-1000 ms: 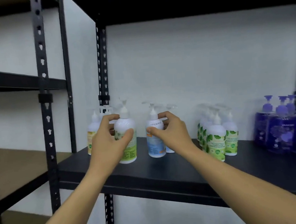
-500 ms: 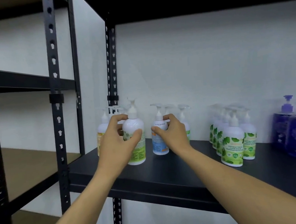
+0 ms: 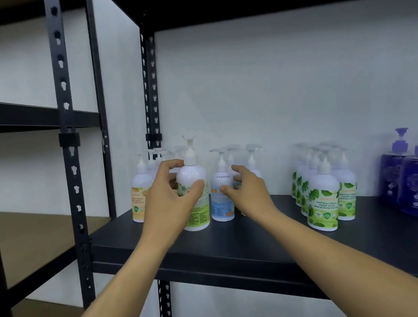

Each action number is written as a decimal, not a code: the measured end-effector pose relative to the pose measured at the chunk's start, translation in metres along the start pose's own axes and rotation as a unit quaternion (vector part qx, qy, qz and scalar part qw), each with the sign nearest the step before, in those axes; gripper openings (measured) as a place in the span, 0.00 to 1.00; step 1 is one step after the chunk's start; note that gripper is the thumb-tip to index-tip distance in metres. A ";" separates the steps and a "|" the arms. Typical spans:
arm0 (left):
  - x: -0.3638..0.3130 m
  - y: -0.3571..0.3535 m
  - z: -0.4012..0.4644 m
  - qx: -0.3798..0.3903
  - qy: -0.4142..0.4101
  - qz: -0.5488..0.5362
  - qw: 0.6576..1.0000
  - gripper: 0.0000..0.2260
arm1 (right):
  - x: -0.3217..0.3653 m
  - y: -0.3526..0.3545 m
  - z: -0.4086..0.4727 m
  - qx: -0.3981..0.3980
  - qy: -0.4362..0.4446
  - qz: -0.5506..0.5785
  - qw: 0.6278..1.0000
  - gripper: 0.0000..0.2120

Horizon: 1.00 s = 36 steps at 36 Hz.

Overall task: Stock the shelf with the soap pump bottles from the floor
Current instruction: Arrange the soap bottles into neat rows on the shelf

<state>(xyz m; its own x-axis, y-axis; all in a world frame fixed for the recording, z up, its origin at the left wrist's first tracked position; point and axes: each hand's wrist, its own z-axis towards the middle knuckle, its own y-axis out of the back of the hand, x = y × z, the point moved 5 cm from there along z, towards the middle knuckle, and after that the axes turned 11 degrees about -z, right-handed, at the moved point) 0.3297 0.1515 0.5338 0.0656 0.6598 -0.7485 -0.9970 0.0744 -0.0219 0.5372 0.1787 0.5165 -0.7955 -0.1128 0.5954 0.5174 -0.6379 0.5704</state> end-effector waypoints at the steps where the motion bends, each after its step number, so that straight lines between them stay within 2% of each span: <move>1: -0.001 -0.003 0.000 0.002 -0.002 -0.001 1.000 0.18 | -0.001 0.005 -0.003 0.000 0.003 -0.001 1.000 0.30; 10: -0.013 -0.053 -0.009 0.044 -0.019 -0.024 0.999 0.17 | -0.025 0.076 -0.040 -0.017 0.011 -0.041 0.999 0.12; 14: -0.017 -0.090 -0.016 0.078 -0.012 -0.040 0.996 0.17 | -0.052 0.112 -0.061 -0.006 -0.013 -0.035 0.999 0.05; 19: -0.020 -0.139 -0.026 0.121 0.001 -0.067 0.990 0.17 | -0.100 0.162 -0.085 -0.009 -0.058 -0.064 0.996 0.05; 23: -0.025 -0.177 -0.037 0.143 -0.008 -0.072 0.987 0.17 | -0.138 0.200 -0.095 -0.022 -0.085 -0.138 0.987 0.04; 25: -0.027 -0.196 -0.043 0.154 -0.007 -0.080 0.985 0.17 | -0.154 0.213 -0.099 -0.003 -0.100 -0.178 0.979 0.03; 32: -0.036 -0.263 -0.069 0.211 -0.011 -0.079 0.974 0.18 | -0.196 0.235 -0.114 0.088 -0.160 -0.278 0.943 0.20; 36: -0.035 -0.292 -0.077 0.218 -0.008 -0.079 0.973 0.18 | -0.203 0.240 -0.116 0.109 -0.165 -0.296 0.935 0.22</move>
<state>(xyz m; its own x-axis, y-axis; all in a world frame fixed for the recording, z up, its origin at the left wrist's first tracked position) 0.6152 0.0486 0.5155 0.2202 0.6264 -0.7477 -0.8626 0.4830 0.1506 0.7862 -0.0400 0.4674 -0.8406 0.4747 0.2610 0.0979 -0.3406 0.9351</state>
